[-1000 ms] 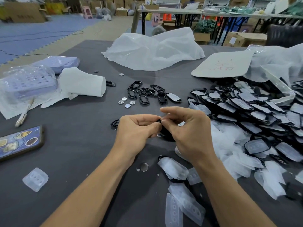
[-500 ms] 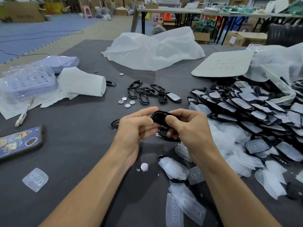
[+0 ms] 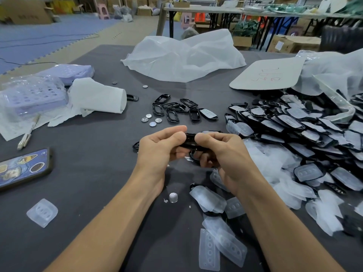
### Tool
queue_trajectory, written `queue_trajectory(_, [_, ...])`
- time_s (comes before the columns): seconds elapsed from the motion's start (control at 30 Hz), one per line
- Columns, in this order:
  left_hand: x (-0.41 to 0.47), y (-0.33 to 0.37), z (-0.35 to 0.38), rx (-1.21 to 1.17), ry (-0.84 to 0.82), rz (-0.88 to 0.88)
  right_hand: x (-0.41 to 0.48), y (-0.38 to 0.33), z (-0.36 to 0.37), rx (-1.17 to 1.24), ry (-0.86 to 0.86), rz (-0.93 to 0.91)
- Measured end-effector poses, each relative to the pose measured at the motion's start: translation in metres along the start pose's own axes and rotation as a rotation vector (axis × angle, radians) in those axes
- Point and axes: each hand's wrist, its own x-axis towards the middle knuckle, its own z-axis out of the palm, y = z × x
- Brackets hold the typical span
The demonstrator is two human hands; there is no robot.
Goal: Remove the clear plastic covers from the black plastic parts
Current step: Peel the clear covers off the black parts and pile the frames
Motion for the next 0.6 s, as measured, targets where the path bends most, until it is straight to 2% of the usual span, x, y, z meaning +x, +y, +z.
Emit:
queue_trajectory(0.2, [-0.0011,0.0016,0.0006,-0.057,0.003,0.001,0.0007,-0.0058,0.0001,0.155,0.040,0.080])
queue_trajectory(0.37, [-0.0013,0.0015,0.0010,-0.053,0.041,0.034,0.0006,-0.0059,-0.0010,0.169,0.079,0.051])
queue_trajectory(0.43, [-0.0012,0.0008,0.0007,-0.047,0.051,0.043,0.0010,-0.0048,-0.0014,0.141,0.139,-0.009])
queue_trajectory(0.6, [-0.0004,-0.0002,0.0010,-0.030,0.100,0.076,0.0010,0.0004,-0.0075,-0.129,0.318,-0.317])
